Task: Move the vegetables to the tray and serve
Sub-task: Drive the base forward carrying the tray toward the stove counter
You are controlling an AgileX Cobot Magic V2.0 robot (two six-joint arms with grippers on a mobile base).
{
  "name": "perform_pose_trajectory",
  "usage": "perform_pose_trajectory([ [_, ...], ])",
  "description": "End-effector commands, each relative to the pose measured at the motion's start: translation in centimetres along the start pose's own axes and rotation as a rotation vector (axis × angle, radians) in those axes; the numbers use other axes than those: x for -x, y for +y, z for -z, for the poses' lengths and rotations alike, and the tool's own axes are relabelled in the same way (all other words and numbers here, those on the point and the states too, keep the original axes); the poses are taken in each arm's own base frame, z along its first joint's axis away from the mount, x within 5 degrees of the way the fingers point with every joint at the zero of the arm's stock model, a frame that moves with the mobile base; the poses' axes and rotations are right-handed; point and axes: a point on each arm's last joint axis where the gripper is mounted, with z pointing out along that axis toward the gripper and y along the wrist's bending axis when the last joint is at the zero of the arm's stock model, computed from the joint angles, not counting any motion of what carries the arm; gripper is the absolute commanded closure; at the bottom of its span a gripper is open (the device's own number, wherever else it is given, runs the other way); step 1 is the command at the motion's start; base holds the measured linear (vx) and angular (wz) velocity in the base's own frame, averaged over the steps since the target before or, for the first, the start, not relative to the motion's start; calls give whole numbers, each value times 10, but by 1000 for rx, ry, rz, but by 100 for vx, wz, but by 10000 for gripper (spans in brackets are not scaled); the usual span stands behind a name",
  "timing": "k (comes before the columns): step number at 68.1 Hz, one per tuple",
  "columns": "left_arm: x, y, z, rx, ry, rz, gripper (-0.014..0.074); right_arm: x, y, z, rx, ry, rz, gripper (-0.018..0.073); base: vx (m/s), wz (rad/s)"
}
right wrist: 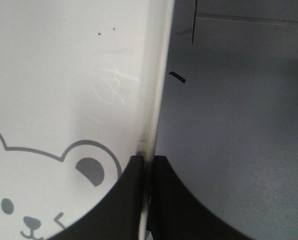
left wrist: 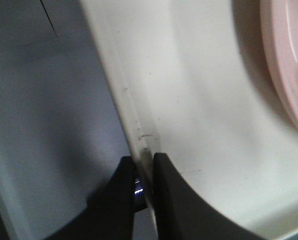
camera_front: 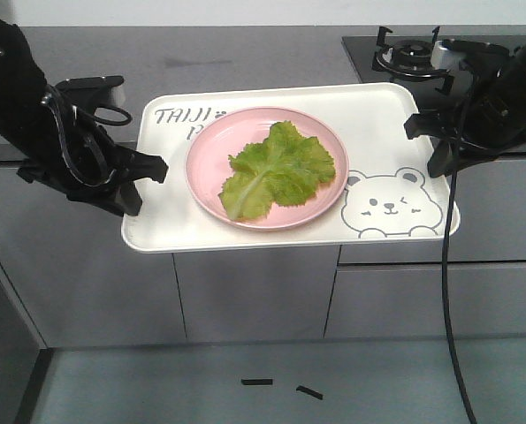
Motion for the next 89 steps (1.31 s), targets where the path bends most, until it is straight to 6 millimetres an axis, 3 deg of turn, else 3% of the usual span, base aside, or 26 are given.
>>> perform_pose_trajectory([
  [1, 4, -23, 32, -115, -137, -31, 602, -1, 23, 31, 106, -67, 30, 565, 6, -3],
  [89, 4, -23, 32, -115, -137, -31, 602, -1, 23, 31, 106, -67, 30, 565, 8, 4],
])
